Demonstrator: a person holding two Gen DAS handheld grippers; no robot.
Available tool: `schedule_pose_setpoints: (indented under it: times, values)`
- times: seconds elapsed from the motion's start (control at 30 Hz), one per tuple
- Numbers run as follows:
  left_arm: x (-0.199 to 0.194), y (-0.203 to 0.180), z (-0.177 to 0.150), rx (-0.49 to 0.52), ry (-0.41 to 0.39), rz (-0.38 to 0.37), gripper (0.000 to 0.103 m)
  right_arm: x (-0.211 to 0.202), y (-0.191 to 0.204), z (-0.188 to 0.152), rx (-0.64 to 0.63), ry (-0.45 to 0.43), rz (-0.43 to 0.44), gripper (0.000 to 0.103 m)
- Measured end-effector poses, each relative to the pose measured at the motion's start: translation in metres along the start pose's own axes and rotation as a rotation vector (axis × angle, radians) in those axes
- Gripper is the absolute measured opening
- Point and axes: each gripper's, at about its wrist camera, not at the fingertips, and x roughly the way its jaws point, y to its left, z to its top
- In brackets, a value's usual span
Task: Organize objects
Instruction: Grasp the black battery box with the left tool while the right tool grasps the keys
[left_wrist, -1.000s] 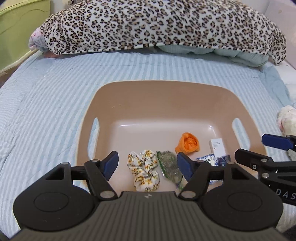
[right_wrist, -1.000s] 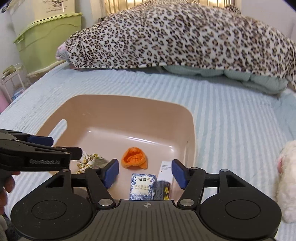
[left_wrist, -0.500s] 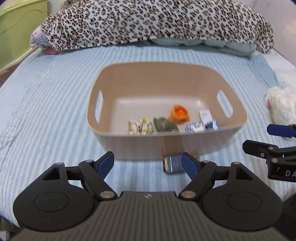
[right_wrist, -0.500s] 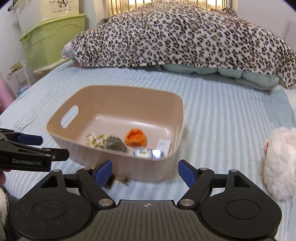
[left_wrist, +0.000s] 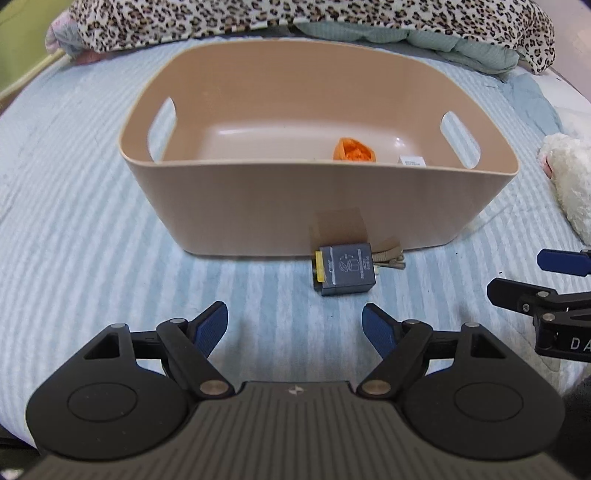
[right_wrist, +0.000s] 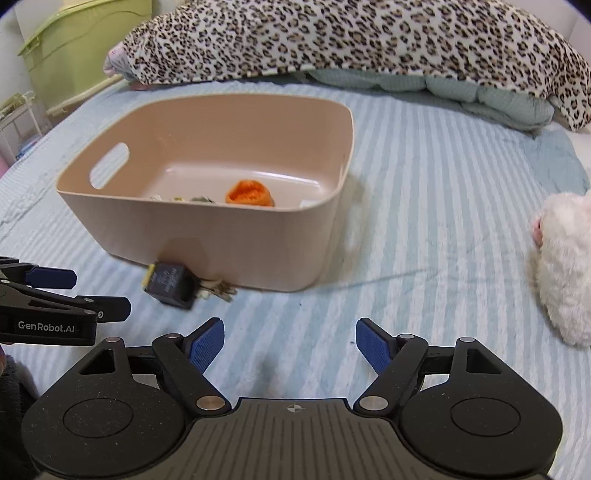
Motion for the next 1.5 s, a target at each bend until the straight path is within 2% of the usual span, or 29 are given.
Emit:
schedule_pose_setpoints:
  times: [0.17,0.47,0.63,0.77,1.0,1.07,1.3,1.5]
  values:
    - [0.018,-0.004,0.002,0.001,0.031,-0.021,0.081,0.017,-0.006,-0.002,0.017,0.027,-0.002,0.080]
    - [0.030,-0.012,0.009,-0.036,0.010,-0.077,0.081,0.039,-0.014,-0.002,0.033,0.060,0.000,0.080]
    - [0.036,-0.011,0.013,-0.055,-0.011,-0.013,0.081,0.046,-0.013,-0.004,0.035,0.075,-0.002,0.080]
    - [0.039,0.003,0.014,-0.100,0.003,-0.033,0.081,0.051,-0.010,-0.003,0.028,0.081,0.003,0.080]
    - [0.036,0.024,0.014,-0.102,-0.005,-0.020,0.082,0.065,0.012,0.000,0.020,0.086,0.048,0.080]
    - [0.035,0.031,0.015,-0.106,-0.007,0.004,0.082,0.069,0.018,0.002,0.020,0.082,0.062,0.080]
    - [0.035,0.048,0.016,-0.143,-0.004,-0.032,0.082,0.083,0.033,0.009,0.044,0.043,0.097,0.080]
    - [0.045,0.046,0.014,-0.162,0.029,-0.108,0.082,0.092,0.041,0.012,0.035,0.042,0.113,0.078]
